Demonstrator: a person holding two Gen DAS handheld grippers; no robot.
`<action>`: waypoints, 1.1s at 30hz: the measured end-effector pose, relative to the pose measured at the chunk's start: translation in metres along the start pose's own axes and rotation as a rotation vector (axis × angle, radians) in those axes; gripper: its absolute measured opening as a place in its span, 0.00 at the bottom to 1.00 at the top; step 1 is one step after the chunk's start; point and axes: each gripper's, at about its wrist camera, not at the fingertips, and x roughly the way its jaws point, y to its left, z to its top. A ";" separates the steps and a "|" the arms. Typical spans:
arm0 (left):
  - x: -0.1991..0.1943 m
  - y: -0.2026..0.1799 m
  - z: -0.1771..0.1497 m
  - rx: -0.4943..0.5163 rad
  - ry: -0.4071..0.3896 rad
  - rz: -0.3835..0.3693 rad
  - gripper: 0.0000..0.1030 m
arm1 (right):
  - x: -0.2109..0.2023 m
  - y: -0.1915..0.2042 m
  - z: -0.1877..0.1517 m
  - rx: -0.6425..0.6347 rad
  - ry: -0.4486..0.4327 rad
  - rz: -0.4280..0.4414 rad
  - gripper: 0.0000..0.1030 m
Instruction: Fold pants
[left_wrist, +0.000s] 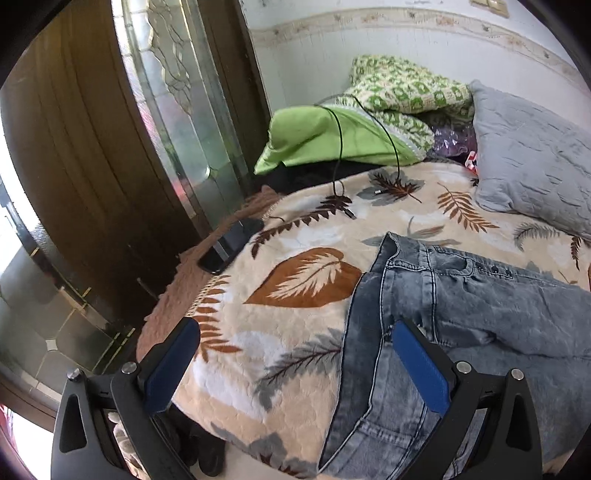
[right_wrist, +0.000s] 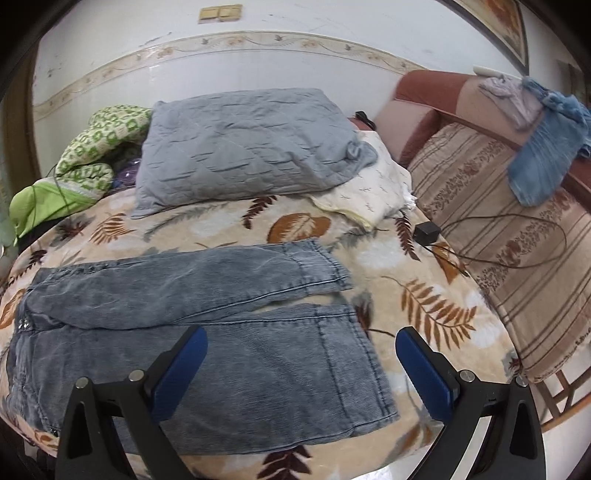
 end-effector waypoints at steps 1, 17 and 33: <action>0.004 -0.001 0.005 0.002 0.003 -0.009 1.00 | 0.002 -0.004 0.002 0.004 0.006 0.006 1.00; 0.047 -0.064 0.031 0.165 0.049 -0.039 1.00 | 0.048 -0.033 0.020 0.030 0.056 -0.020 1.00; 0.108 -0.047 0.083 0.131 0.116 0.019 1.00 | 0.120 -0.033 0.060 0.040 0.156 0.117 1.00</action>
